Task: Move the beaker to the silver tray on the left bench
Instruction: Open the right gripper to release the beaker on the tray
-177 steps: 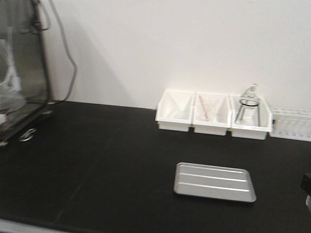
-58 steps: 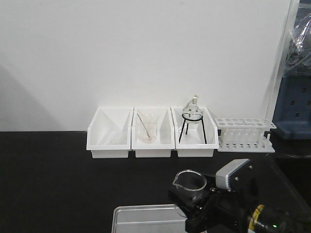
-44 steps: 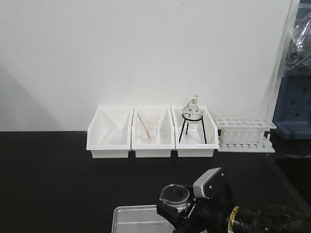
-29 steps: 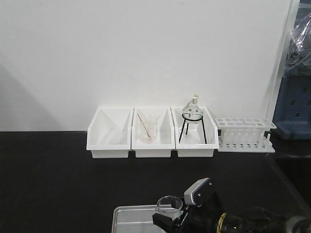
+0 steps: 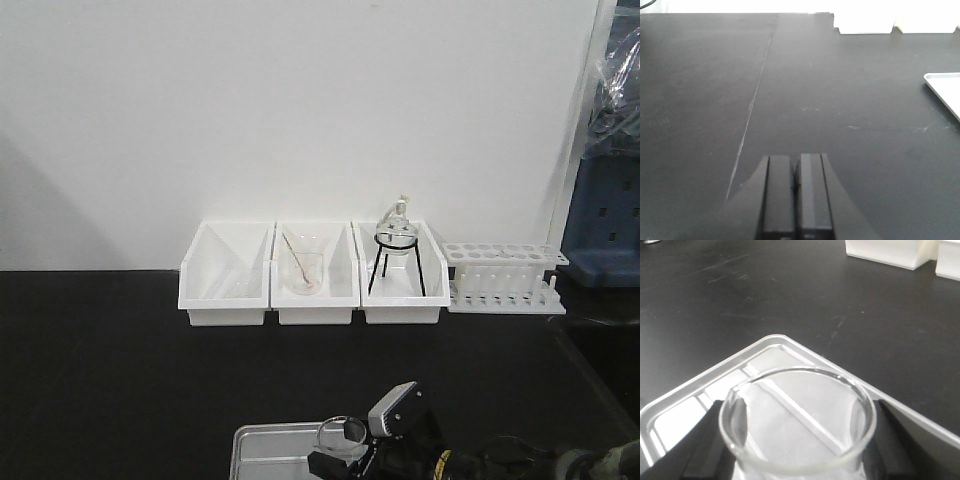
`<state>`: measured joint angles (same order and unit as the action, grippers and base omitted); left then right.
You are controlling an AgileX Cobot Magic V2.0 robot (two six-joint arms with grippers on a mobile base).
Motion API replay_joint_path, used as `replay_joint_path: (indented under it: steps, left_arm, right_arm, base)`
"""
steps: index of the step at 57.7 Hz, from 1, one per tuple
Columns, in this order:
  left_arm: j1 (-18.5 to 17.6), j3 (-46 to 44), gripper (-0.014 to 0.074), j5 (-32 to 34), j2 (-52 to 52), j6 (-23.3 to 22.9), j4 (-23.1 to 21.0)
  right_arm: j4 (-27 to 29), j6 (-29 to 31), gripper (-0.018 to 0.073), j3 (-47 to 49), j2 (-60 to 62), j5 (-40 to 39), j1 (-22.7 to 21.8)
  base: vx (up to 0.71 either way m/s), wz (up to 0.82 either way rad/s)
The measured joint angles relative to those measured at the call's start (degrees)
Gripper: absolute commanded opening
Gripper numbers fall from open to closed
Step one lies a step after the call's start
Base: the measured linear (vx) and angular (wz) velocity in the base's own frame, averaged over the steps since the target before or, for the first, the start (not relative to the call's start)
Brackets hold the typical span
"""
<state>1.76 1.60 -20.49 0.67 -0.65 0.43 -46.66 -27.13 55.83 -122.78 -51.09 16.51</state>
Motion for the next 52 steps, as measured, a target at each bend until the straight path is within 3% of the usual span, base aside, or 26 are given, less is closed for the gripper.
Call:
replay_joint_path:
  steps: [11, 23, 52]
  left_arm:
    - [0.00, 0.00, 0.0001, 0.00, 0.00, 0.00, 0.00]
    - [0.00, 0.00, 0.0001, 0.00, 0.00, 0.00, 0.00]
    - [0.00, 0.00, 0.0001, 0.00, 0.00, 0.00, 0.00]
  right_arm:
    - [0.14, 0.99, 0.0428, 0.00, -0.11, -0.37, 0.00]
    - [0.20, 1.04, 0.0593, 0.00, -0.11, -0.37, 0.00]
    - [0.25, 1.04, 0.0593, 0.00, 1.45, -1.82, 0.00]
  base:
    - [0.00, 0.00]
    - [0.00, 0.00]
    - [0.00, 0.00]
